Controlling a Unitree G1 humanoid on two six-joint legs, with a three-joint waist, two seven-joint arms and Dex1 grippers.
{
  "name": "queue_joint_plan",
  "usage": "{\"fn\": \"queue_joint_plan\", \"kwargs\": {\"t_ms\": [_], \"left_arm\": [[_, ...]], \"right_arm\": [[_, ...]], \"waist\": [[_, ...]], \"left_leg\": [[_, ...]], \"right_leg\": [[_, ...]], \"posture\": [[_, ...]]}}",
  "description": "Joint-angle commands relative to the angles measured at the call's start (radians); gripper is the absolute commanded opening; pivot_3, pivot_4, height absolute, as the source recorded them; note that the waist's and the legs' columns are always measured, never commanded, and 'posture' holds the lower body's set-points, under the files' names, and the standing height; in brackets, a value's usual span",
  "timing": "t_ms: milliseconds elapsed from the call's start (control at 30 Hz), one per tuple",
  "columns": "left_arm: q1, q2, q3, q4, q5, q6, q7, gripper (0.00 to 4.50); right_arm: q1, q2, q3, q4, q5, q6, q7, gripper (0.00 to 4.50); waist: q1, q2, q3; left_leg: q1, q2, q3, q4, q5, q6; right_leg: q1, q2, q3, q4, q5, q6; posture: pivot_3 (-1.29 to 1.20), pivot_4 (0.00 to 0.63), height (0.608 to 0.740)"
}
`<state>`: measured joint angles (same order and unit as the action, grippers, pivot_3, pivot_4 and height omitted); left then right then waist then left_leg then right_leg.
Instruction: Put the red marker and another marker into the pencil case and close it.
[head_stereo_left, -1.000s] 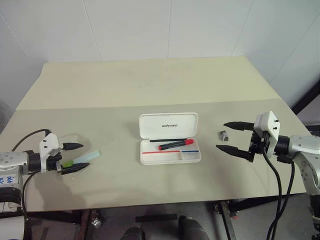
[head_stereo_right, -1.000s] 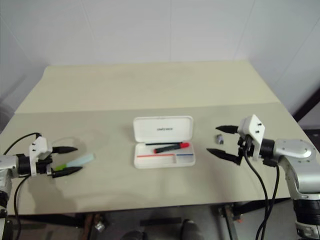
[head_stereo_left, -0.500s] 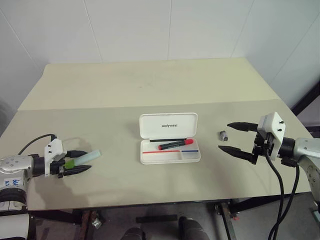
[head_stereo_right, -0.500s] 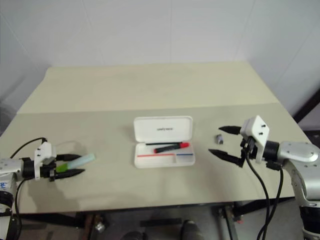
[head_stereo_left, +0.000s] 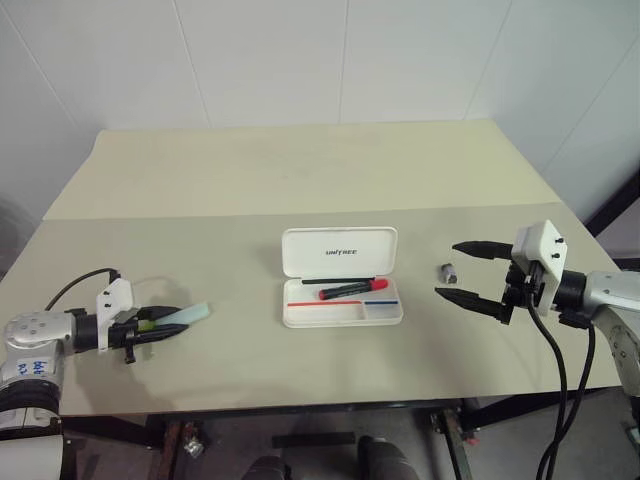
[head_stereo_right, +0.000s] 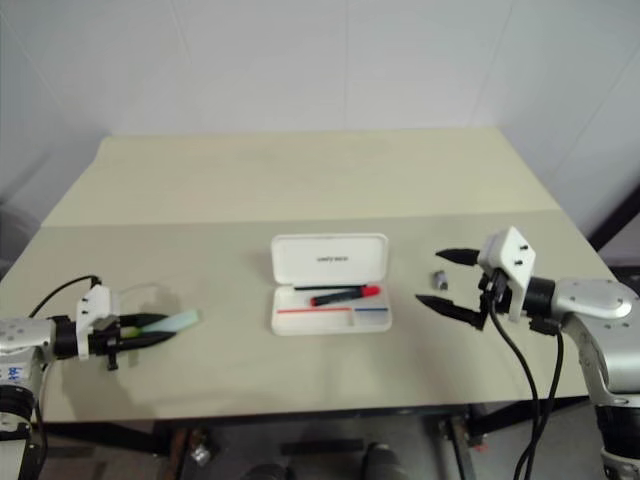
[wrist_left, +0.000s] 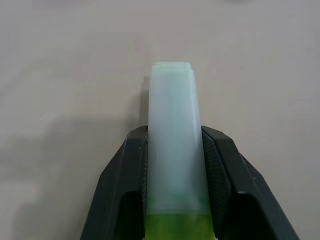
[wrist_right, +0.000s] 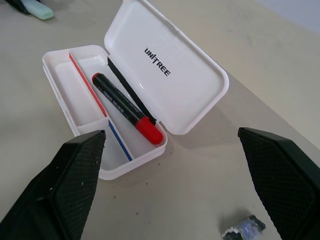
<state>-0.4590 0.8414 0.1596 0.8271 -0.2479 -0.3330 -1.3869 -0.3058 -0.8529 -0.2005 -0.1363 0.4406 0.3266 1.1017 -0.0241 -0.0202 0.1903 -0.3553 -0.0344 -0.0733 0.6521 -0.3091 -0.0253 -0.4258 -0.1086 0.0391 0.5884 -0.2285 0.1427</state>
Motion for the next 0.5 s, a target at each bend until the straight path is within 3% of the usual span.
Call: {"fn": "queue_joint_plan", "kwargs": {"t_ms": [33, 300, 500], "left_arm": [[0.014, 0.008, 0.032, -0.176, -0.061, 0.068, 0.012, 1.09], [0.142, 0.017, 0.016, -0.602, -0.106, 0.293, 0.073, 1.09], [0.192, 0.008, 0.002, -0.822, -0.11, 0.457, 0.163, 1.09]], "right_arm": [[-0.029, 0.006, 0.009, 0.028, -0.004, -0.039, 0.014, 4.5], [-0.062, 0.036, 0.055, 0.094, -0.026, -0.092, 0.028, 4.5], [-0.036, 0.057, 0.063, 0.089, -0.024, -0.105, 0.021, 4.5]], "waist": [[0.0, 0.0, 0.0], [-0.005, 0.0, 0.0], [-0.001, 0.0, 0.0]], "left_leg": [[-0.001, 0.0, 0.0, 0.0, 0.0, 0.0], [-0.002, 0.001, 0.001, -0.004, -0.002, 0.0], [-0.003, 0.001, 0.001, -0.003, -0.002, 0.0]], "right_leg": [[0.0, 0.0, 0.0, 0.0, 0.0, 0.0], [-0.002, 0.001, 0.001, -0.002, 0.0, 0.001], [-0.002, 0.001, 0.0, -0.004, 0.0, 0.001]], "posture": [[0.0, 0.15, 0.74], [0.0, 0.15, 0.74], [0.0, 0.15, 0.74]]}}
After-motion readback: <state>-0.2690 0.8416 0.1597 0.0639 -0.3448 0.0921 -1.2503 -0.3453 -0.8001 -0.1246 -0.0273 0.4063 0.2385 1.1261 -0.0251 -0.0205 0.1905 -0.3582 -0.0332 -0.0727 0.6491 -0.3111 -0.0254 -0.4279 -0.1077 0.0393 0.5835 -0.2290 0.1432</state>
